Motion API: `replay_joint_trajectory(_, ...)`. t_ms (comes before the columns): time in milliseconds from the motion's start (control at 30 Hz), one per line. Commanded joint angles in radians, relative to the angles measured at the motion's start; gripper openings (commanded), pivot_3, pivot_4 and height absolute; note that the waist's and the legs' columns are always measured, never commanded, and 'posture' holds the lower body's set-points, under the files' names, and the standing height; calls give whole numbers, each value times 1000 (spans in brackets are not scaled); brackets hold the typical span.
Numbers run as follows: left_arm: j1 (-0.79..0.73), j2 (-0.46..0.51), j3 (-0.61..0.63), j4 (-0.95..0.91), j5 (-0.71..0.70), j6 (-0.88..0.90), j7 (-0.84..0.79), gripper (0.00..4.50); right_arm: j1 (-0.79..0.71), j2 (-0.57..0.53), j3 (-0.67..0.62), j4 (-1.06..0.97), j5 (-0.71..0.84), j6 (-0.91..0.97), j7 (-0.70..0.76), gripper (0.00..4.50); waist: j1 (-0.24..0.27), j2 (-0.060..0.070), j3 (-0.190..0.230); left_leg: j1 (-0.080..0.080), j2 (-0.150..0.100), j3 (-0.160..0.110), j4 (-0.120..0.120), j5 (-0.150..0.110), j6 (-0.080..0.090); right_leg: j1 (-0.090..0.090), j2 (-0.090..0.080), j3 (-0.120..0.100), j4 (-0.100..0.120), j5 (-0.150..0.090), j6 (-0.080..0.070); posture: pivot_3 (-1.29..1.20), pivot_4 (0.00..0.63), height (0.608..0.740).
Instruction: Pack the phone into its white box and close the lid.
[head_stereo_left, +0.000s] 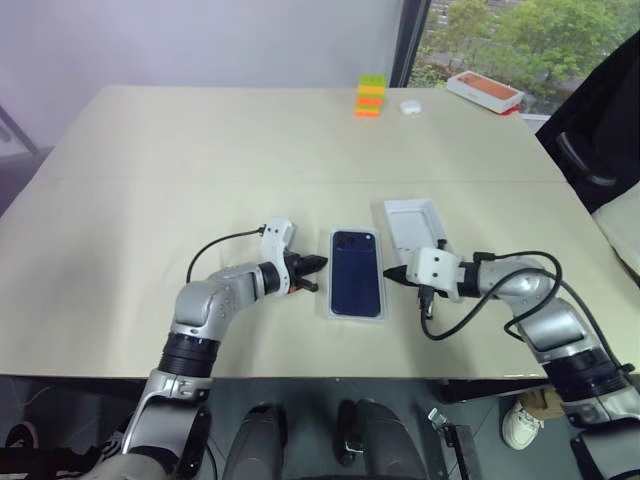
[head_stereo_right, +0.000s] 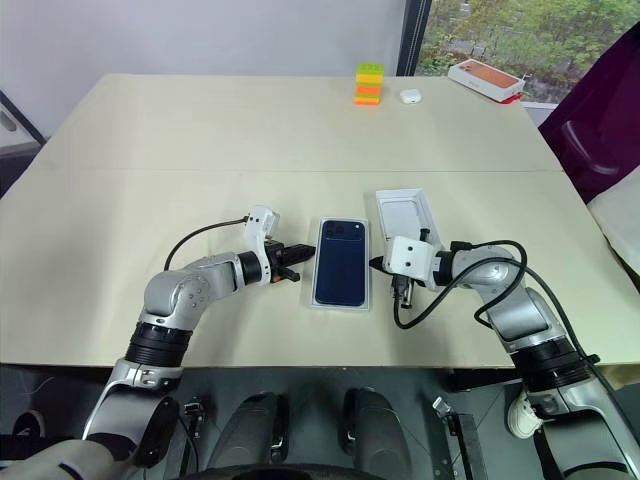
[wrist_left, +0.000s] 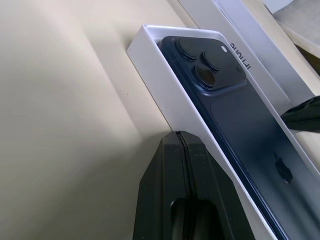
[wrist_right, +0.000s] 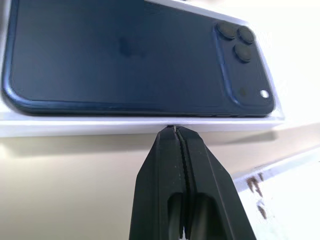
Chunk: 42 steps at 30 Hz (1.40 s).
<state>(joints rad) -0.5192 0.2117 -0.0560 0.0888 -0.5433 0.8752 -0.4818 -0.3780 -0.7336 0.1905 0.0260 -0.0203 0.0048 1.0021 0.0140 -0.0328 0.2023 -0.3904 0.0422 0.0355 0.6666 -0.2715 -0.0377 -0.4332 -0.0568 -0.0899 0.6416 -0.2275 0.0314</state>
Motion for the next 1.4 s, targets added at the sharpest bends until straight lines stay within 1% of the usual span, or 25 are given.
replay_joint_trajectory(33,-11,-16,-10,-16,7,-1,-12,0,-7,-2,-16,13,0,-16,-10,52,0,0,0,0,0,0,0,0,0,0,0,0,0,0,0,0,150,740)
replay_joint_trajectory(133,-10,-20,-11,-21,6,11,-17,0,-22,-14,-28,30,4,-24,-3,52,1,0,0,0,0,0,0,0,0,0,0,0,0,0,0,0,150,740)
replay_joint_trajectory(267,-16,1,13,-22,9,10,-26,0,-21,-3,-49,-1,59,17,14,52,0,0,0,0,0,0,0,0,0,0,0,0,0,0,0,0,150,740)
replay_joint_trajectory(367,-16,74,55,-13,-18,48,-76,0,-14,2,-108,-100,280,278,101,52,-4,0,0,0,0,0,0,0,0,0,1,0,0,0,0,0,150,740)
replay_joint_trajectory(433,-15,115,62,-25,-23,54,-105,0,-45,5,-156,-109,366,416,92,572,-8,0,0,1,2,0,0,0,0,-1,1,0,2,0,-1,0,150,740)
replay_joint_trajectory(467,-19,136,72,-31,-23,49,-114,247,-59,-7,-169,-112,369,437,85,872,-8,0,0,1,2,-1,0,0,0,-1,2,0,3,0,-1,0,150,740)
replay_joint_trajectory(533,-20,181,85,-53,-25,26,-152,825,-86,-23,-189,-120,367,493,51,1819,-3,0,0,1,2,-1,0,0,0,-1,2,-1,4,0,-1,0,150,740)
replay_joint_trajectory(600,-19,226,105,-74,-36,7,-199,1831,-113,-31,-201,-129,364,565,4,2911,-2,0,0,0,2,-1,0,0,0,-2,2,-1,3,0,-1,0,150,740)
replay_joint_trajectory(633,-16,248,110,-81,-34,-16,-228,2315,-119,-35,-200,-139,357,592,-17,3378,-2,0,0,0,2,0,0,0,0,-2,2,-1,3,0,-1,0,150,740)
replay_joint_trajectory(700,-13,282,128,-67,-26,-65,-269,3343,-134,-30,-190,-176,359,681,-65,4439,-1,0,0,-1,2,0,-1,0,0,-3,1,0,2,0,-2,0,150,740)
replay_joint_trajectory(733,-13,290,133,-58,-22,-80,-277,3863,-138,-28,-185,-190,359,708,-82,4500,-1,0,0,-2,2,0,-1,0,0,-3,1,0,2,1,-3,0,150,740)
replay_joint_trajectory(767,-6,302,133,-50,-2,-136,-300,4414,-148,-21,-175,-208,350,740,-111,4500,-1,0,0,-2,2,0,-1,0,0,-4,1,0,2,2,-4,0,150,740)
replay_joint_trajectory(833,-4,319,155,-23,21,-222,-321,4414,-198,26,-182,-237,361,906,-216,4500,-2,0,0,-3,1,1,-1,0,0,-5,0,0,2,2,-4,0,150,740)
replay_joint_trajectory(900,-7,330,173,-7,24,-279,-345,4414,-229,48,-185,-269,374,1022,-271,4500,-3,1,0,-3,2,2,-1,0,0,-7,0,2,4,2,-4,0,150,740)
replay_joint_trajectory(933,-12,334,180,3,22,-297,-356,4414,-241,50,-183,-284,378,1064,-286,4500,-2,1,0,-3,2,2,-1,0,0,-7,0,2,4,3,-5,0,150,740)
replay_joint_trajectory(1033,-16,352,177,44,48,-345,-372,4414,-302,66,-198,-311,414,1278,-340,4500,-2,1,0,-3,2,2,-1,0,0,-7,1,1,4,3,-5,0,150,740)
replay_joint_trajectory(1067,-13,352,174,55,57,-361,-372,4414,-321,55,-180,-320,410,1328,-357,4500,-2,1,0,-3,2,2,-1,0,0,-7,1,1,4,2,-5,0,150,740)
replay_joint_trajectory(1133,-13,339,179,69,56,-371,-365,4414,-350,36,-139,-337,396,1393,-388,4500,-1,1,0,-3,2,2,-1,0,0,-8,1,1,4,2,-5,0,150,740)
replay_joint_trajectory(1200,-11,322,178,72,56,-378,-355,4414,-393,68,-165,-327,427,1512,-401,4500,-2,1,0,-4,2,3,-1,0,0,-8,0,1,4,2,-5,0,150,740)
replay_joint_trajectory(1233,-9,316,176,72,57,-381,-352,4414,-407,76,-171,-323,435,1546,-406,4500,-2,1,0,-5,2,3,-1,0,0,-9,0,2,4,3,-5,0,150,740)
replay_joint_trajectory(1300,-3,299,168,64,67,-392,-341,4414,-453,84,-168,-243,475,1595,-446,4500,-3,1,0,-6,2,3,-1,0,0,-9,0,2,4,3,-5,0,150,740)
replay_joint_trajectory(1400,6,278,174,50,61,-381,-325,4414,-484,75,-97,-243,481,1610,-478,4500,-3,1,0,-6,2,3,-1,0,0,-10,0,2,4,3,-5,0,150,740)
